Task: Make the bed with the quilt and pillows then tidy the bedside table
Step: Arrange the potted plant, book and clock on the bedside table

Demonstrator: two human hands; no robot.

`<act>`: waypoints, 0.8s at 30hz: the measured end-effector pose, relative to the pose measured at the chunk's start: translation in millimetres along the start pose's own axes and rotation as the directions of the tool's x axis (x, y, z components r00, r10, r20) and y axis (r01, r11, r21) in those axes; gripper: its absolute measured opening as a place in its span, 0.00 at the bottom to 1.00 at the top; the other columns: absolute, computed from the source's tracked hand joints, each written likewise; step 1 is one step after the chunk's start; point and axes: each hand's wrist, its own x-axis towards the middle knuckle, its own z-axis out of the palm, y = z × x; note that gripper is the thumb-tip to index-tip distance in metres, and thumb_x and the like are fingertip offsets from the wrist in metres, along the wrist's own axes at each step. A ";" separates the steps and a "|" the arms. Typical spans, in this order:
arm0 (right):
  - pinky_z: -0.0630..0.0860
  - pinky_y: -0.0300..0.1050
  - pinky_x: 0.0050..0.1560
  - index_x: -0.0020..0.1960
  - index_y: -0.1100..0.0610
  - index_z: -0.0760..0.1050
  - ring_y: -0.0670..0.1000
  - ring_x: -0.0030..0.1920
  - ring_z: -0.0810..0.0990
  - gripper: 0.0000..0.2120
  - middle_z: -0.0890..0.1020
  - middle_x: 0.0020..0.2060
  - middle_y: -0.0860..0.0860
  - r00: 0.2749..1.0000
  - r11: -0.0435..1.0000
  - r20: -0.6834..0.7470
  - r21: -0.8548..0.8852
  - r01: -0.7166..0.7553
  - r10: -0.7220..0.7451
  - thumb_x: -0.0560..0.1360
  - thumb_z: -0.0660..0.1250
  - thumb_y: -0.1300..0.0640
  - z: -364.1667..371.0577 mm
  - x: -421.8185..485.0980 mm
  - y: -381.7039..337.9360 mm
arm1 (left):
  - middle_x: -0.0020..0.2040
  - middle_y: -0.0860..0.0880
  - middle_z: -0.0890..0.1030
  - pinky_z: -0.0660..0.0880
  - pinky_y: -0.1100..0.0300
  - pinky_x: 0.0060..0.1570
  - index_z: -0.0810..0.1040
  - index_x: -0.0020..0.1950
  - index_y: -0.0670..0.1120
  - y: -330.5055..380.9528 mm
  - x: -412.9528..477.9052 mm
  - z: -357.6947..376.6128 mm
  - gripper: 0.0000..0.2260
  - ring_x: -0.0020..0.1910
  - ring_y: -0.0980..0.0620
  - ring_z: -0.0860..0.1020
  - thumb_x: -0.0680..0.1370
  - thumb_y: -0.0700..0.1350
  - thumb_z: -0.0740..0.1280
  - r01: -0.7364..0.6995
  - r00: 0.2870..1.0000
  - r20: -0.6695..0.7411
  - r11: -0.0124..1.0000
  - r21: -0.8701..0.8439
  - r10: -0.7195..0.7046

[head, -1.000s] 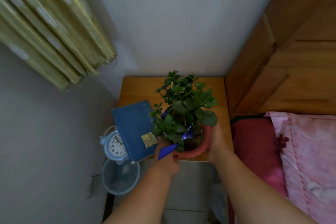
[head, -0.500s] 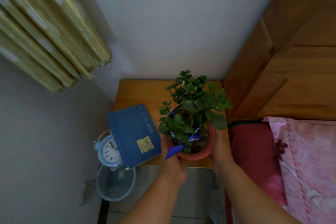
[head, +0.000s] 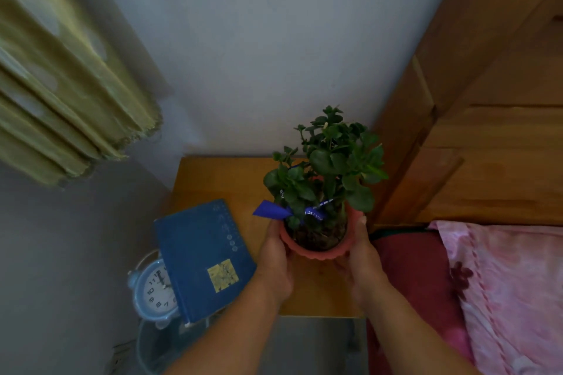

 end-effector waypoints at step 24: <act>0.62 0.52 0.72 0.76 0.53 0.61 0.56 0.71 0.66 0.36 0.66 0.73 0.53 0.989 0.991 -0.079 0.062 -0.119 0.124 0.76 0.50 0.31 10.7 64.0 -45.6 | 0.71 0.49 0.72 0.62 0.55 0.62 0.67 0.72 0.54 46.3 76.8 38.1 0.34 0.69 0.49 0.68 0.75 0.72 0.46 0.031 0.999 0.008 0.895 0.446 -0.038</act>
